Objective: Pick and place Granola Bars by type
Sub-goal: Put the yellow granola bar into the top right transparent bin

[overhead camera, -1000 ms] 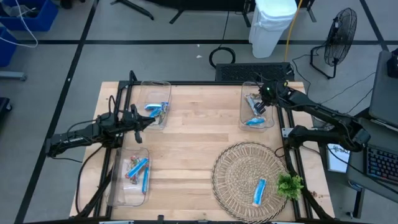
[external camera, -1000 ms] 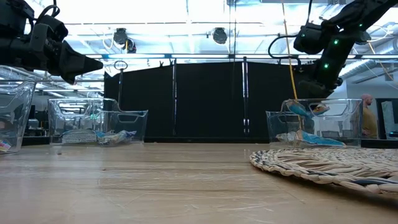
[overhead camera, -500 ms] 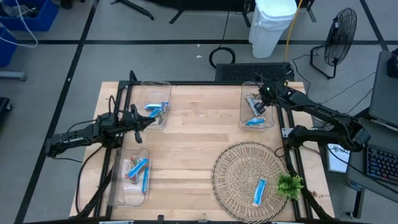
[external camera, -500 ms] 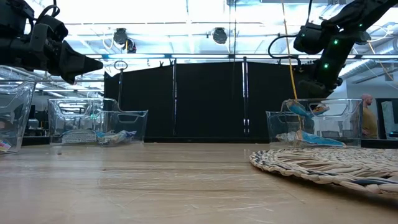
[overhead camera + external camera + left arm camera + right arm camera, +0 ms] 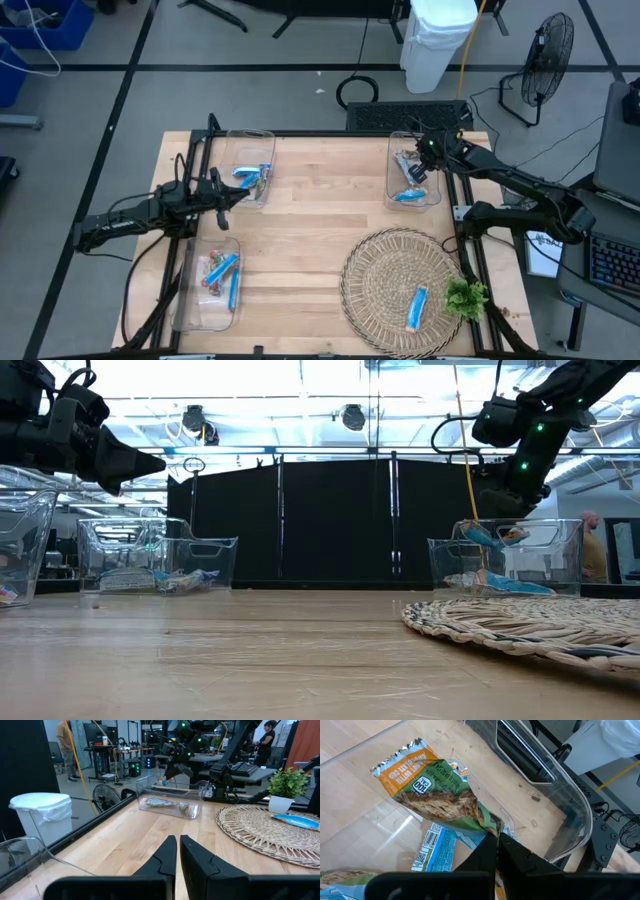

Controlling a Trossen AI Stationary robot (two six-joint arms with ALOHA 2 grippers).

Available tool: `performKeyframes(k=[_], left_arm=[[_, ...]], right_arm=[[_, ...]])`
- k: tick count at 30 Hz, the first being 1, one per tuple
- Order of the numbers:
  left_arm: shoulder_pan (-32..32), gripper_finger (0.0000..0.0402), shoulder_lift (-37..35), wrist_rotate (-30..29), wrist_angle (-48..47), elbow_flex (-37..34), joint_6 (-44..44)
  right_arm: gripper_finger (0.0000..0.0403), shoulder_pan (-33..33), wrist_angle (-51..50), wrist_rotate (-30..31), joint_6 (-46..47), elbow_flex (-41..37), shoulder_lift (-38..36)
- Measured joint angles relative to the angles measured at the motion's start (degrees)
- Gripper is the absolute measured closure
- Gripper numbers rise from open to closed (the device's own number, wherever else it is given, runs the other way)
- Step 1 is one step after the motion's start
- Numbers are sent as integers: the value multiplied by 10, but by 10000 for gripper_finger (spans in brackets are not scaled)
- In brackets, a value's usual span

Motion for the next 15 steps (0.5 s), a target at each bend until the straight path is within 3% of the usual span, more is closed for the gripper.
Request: performKeyframes(k=[15], left_arm=[[0,371,0,0,0,0,0]], right_arm=[[394,0,3,0,0,0,0]])
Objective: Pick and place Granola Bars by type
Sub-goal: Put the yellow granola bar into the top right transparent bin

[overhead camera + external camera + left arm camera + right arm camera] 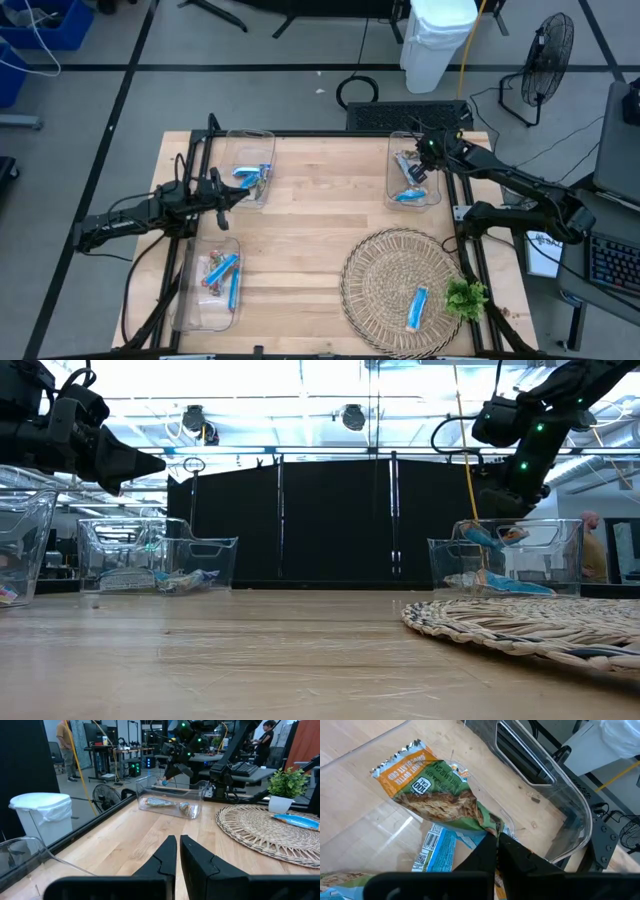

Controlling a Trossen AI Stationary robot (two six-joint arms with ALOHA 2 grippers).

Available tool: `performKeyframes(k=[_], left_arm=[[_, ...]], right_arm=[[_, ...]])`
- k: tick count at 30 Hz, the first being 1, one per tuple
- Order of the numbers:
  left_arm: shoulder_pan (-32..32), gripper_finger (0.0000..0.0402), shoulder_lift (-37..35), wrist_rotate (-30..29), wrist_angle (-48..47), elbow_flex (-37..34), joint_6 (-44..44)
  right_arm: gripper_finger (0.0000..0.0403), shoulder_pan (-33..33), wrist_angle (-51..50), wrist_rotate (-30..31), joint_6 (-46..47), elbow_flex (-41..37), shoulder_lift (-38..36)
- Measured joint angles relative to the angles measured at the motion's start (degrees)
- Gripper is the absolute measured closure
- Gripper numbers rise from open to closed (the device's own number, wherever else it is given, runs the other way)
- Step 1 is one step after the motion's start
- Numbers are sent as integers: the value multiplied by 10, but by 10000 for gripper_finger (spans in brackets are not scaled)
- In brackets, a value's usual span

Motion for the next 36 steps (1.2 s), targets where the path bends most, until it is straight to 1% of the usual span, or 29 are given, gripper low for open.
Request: performKeyframes(k=[15,24,25,27,28,30,33,35,36], left_arm=[[0,371,0,0,0,0,0],[0,371,0,0,0,0,0],[0,371,0,0,0,0,0],[0,371,0,0,0,0,0],[0,371,0,0,0,0,0],[0,371,0,0,0,0,0],[0,371,0,0,0,0,0],[0,371,0,0,0,0,0],[0,371,0,0,0,0,0]], right_arm=[[335,0,10,0,3,0,0],[323,0,10,-1,5,0,0],[323,0,12,-11,5,0,0],[325,1,16,-67,5,0,0],[327,1,17,-116,3,0,-1],[329,7,25,-235,-3,0,-6],[332,37,45,-425,4,0,-13],[335,75,66,-527,24,0,-22],[337,100,80,-566,35,0,-27]])
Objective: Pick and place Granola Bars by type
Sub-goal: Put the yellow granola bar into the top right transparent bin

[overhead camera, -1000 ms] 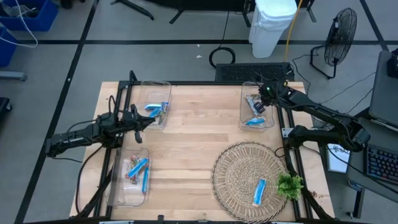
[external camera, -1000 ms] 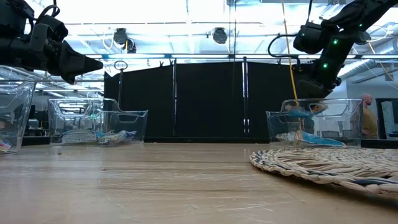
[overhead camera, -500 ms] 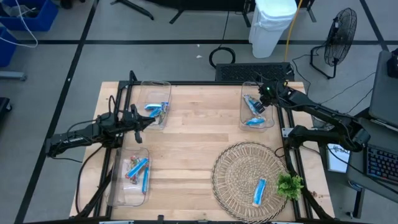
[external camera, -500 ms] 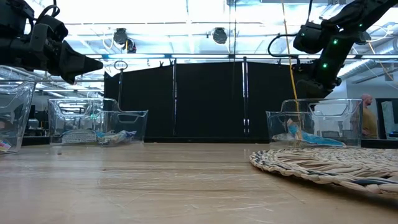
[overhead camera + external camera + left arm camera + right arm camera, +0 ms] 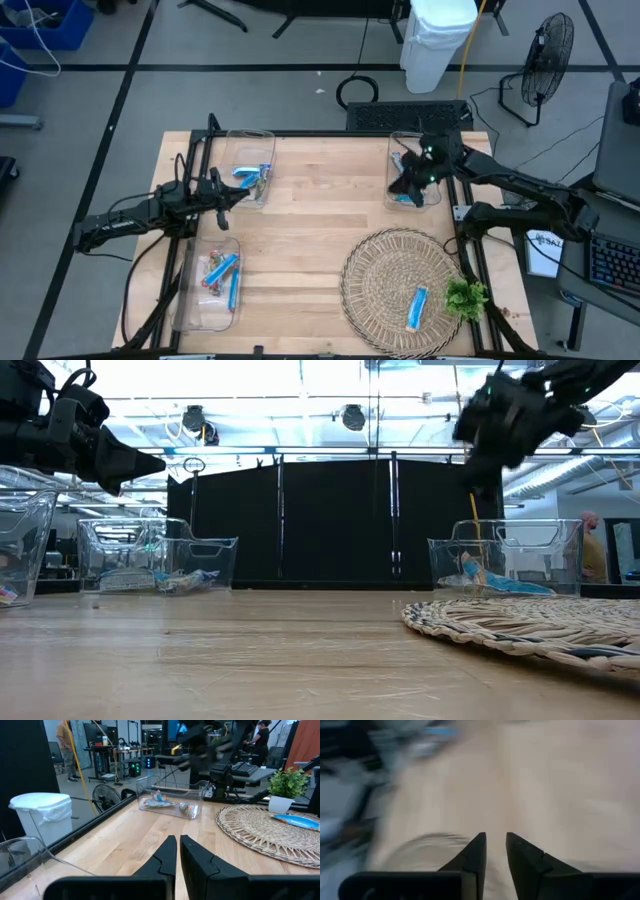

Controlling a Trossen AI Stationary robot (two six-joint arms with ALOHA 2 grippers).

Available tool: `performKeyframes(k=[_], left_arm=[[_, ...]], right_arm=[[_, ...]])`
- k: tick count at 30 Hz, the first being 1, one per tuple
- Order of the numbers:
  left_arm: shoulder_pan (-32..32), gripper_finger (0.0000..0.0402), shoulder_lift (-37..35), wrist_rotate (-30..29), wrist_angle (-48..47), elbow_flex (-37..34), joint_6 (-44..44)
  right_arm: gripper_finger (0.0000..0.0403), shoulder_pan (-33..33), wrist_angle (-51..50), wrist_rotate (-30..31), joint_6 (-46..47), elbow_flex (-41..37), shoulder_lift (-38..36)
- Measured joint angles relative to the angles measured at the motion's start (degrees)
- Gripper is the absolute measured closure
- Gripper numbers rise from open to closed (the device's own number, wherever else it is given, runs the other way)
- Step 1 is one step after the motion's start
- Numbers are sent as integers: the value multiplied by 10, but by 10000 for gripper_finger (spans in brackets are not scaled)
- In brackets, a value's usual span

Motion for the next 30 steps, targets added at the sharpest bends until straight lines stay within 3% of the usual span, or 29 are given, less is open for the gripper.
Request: performKeyframes(k=[3,6,13,19,24,30], left_arm=[[0,371,0,0,0,0,0],[0,371,0,0,0,0,0],[0,371,0,0,0,0,0],[0,371,0,0,0,0,0],[0,371,0,0,0,0,0],[0,371,0,0,0,0,0]], right_arm=[[345,97,41,-61,33,0,-17],[354,221,88,-45,80,0,-31],[385,519,133,165,200,0,-26],[401,721,136,319,358,0,27],[402,819,135,375,469,0,101],[403,845,135,388,558,0,191]])
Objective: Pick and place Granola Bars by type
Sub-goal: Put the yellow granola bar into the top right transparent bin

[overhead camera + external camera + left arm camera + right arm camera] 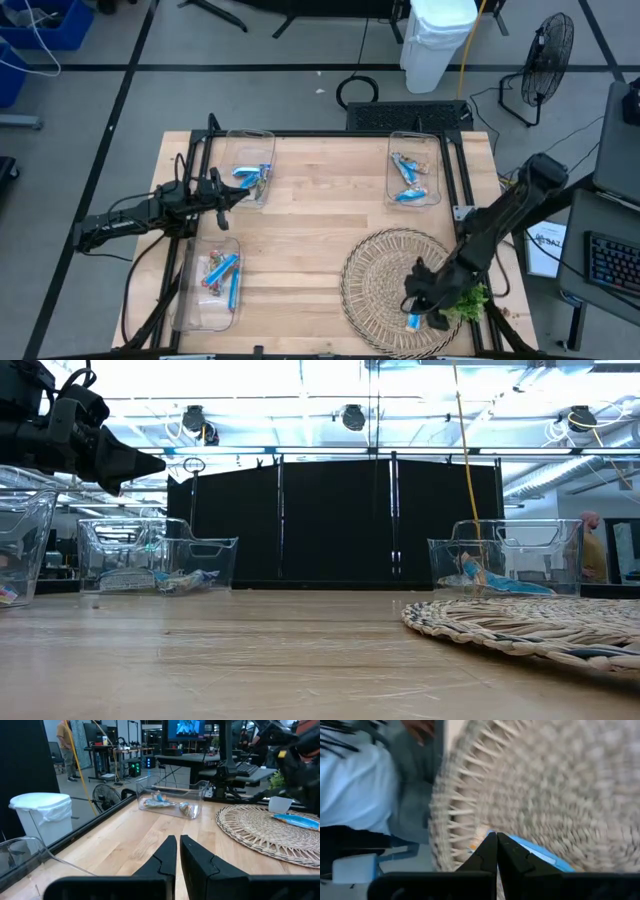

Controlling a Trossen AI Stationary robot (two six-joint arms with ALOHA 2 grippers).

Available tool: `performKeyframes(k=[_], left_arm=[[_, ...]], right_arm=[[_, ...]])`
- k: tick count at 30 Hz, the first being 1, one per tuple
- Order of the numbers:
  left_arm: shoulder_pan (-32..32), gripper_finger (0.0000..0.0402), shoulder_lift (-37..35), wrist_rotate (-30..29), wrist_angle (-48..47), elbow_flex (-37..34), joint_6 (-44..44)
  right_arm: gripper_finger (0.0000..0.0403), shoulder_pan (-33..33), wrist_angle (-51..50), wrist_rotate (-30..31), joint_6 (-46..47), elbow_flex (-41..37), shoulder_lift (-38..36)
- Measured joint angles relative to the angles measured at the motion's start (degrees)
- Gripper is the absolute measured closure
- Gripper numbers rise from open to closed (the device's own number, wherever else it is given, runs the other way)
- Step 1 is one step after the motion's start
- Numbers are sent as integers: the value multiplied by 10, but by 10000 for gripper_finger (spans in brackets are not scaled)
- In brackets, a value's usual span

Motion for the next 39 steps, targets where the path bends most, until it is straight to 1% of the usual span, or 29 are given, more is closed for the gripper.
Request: performKeyframes(k=[4,8,11,16,21,28,39], left_arm=[[0,371,0,0,0,0,0],[0,371,0,0,0,0,0],[0,371,0,0,0,0,0],[0,371,0,0,0,0,0],[0,371,0,0,0,0,0],[0,371,0,0,0,0,0],[0,371,0,0,0,0,0]], right_arm=[[403,-3,-1,-35,25,0,45],[403,-9,-3,-73,40,0,71],[403,-14,-8,-88,44,0,83],[403,-26,-46,-87,42,1,90],[403,-43,-85,-42,28,2,89],[403,-62,-84,39,-39,2,88],[403,-68,-74,185,-126,0,89]])
